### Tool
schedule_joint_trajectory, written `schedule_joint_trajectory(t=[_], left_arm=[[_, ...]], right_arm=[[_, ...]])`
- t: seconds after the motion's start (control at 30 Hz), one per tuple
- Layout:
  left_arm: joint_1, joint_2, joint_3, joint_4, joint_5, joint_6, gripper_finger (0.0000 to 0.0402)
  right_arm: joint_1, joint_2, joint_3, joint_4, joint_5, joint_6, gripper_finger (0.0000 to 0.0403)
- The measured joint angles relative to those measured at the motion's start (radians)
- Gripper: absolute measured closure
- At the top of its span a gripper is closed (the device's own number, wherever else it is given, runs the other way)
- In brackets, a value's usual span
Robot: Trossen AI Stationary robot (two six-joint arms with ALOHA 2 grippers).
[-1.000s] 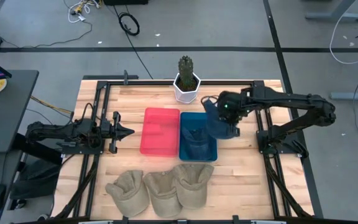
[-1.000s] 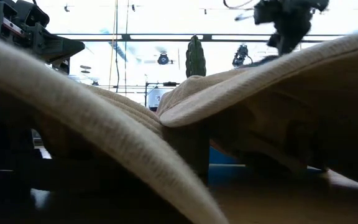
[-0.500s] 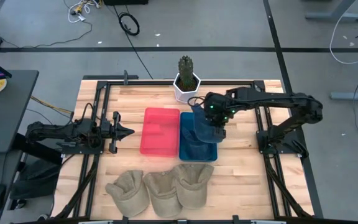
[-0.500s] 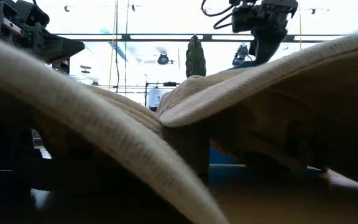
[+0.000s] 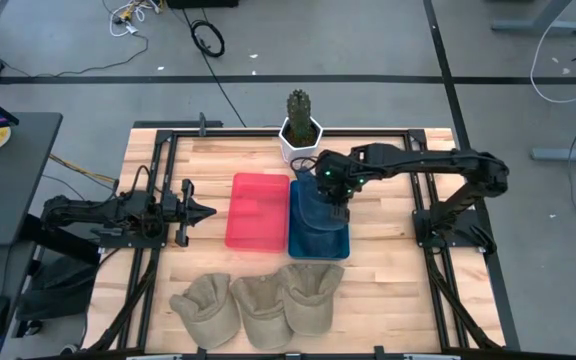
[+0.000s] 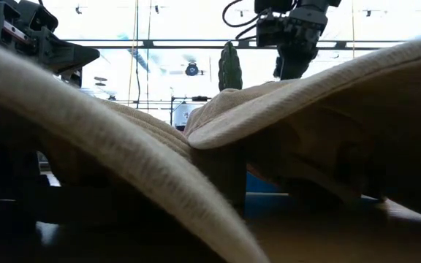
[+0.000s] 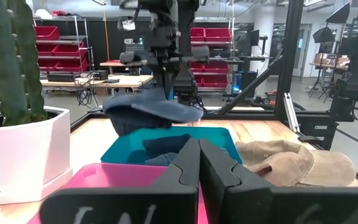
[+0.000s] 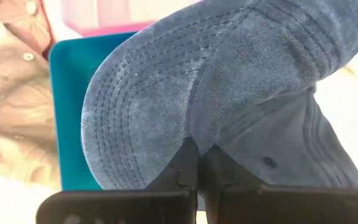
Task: Pick & Place hat
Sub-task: Put the blue cap into the blue bin
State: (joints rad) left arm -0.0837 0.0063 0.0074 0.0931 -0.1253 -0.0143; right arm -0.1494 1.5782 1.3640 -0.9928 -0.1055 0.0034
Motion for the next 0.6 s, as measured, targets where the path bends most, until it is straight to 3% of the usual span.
schedule_joint_trajectory(t=[0.6], left_arm=[[0.0, 0.0, 0.0, 0.0, 0.0, 0.0, 0.0399]], right_arm=[[-0.025, 0.327, 0.005, 0.119, -0.034, -0.035, 0.0399]])
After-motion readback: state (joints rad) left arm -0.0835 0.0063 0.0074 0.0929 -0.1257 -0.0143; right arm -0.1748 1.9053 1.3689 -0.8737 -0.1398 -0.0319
